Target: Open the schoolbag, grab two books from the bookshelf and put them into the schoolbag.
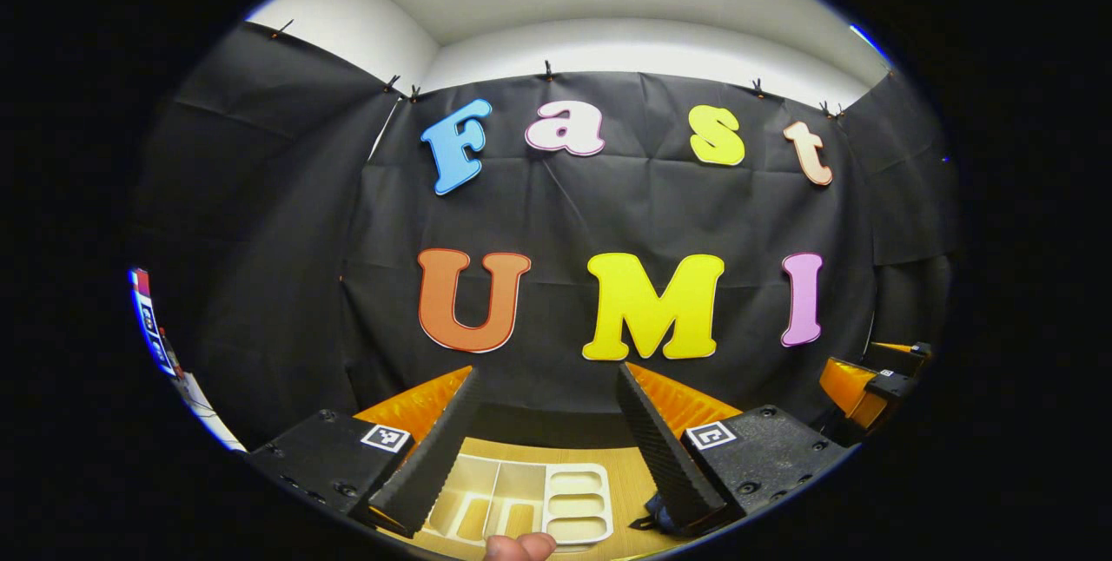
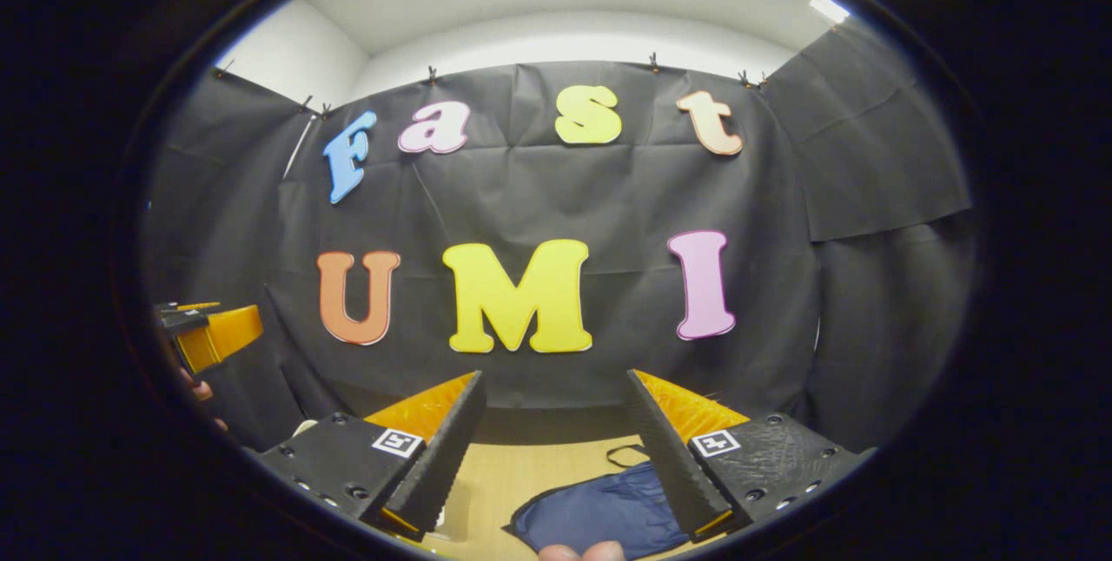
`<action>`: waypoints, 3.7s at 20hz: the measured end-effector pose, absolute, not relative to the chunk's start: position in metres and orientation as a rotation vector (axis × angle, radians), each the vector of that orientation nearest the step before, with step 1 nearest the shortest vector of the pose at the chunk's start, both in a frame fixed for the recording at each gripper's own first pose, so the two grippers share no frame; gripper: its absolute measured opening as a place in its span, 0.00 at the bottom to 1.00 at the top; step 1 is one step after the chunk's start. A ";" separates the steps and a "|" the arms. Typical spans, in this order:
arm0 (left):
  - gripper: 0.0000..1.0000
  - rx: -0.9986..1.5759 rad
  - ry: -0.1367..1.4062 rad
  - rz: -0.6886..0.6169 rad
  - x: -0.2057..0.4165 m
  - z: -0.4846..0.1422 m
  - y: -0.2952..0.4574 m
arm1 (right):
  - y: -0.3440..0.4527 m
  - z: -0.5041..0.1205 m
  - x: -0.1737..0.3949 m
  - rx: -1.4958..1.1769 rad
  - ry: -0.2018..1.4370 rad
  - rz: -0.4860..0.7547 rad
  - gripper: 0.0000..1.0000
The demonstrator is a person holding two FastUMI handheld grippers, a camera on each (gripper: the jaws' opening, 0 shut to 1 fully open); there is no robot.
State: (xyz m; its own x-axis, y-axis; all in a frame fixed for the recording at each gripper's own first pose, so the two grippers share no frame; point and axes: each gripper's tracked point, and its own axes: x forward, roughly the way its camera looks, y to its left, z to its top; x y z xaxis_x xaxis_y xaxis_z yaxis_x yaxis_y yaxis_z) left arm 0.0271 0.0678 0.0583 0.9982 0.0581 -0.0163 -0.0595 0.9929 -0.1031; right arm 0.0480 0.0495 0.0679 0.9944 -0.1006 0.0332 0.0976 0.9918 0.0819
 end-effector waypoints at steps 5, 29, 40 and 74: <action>0.99 -0.103 0.024 0.066 0.028 0.054 0.069 | 0.050 0.067 0.051 0.086 -0.036 -0.090 0.96; 0.99 -0.063 0.008 0.117 0.010 0.060 0.080 | 0.069 0.068 0.048 0.092 -0.029 -0.041 0.96; 0.99 -0.060 0.005 0.111 0.011 0.061 0.077 | 0.064 0.074 0.042 0.089 -0.046 -0.056 0.96; 0.99 -0.034 -0.005 0.111 0.008 0.064 0.077 | 0.061 0.075 0.043 0.111 -0.054 -0.071 0.96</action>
State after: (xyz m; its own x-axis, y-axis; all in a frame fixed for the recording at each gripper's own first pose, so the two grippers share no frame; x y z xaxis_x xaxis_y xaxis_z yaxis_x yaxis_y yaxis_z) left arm 0.0080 0.0770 0.0642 0.9939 0.1106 0.0028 -0.1105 0.9933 -0.0343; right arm 0.0434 0.0614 0.0754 0.9960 -0.0737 0.0498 0.0677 0.9913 0.1129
